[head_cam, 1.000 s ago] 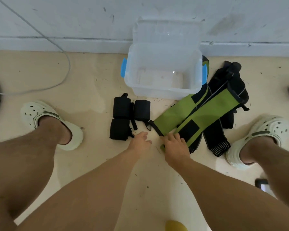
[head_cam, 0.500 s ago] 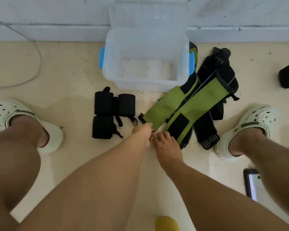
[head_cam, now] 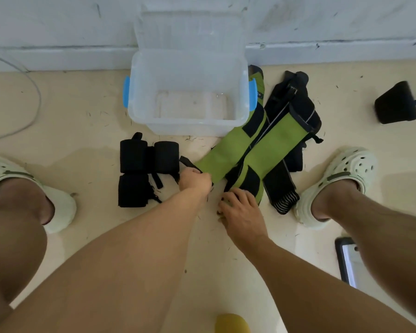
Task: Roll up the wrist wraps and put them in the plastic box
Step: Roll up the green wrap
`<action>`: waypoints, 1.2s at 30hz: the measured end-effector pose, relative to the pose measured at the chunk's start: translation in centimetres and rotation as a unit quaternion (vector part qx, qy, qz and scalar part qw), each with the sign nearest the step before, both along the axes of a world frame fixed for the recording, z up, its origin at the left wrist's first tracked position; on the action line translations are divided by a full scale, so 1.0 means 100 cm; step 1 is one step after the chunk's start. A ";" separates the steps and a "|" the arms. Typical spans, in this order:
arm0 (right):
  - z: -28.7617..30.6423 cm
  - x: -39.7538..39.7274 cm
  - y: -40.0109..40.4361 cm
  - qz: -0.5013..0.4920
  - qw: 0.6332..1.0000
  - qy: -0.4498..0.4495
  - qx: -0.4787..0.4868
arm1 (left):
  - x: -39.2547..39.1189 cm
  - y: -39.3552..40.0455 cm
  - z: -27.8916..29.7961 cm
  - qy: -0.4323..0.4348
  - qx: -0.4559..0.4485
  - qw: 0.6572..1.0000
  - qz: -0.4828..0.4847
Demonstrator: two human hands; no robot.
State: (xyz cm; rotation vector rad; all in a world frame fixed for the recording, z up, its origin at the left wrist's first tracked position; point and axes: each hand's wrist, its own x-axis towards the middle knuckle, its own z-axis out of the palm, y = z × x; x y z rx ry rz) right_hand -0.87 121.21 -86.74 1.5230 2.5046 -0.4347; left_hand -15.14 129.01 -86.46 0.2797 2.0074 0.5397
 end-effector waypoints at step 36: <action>0.433 -0.002 -0.018 -0.191 0.796 0.568 0.087 | -0.031 -0.119 0.471 -0.208 0.468 0.852 -0.108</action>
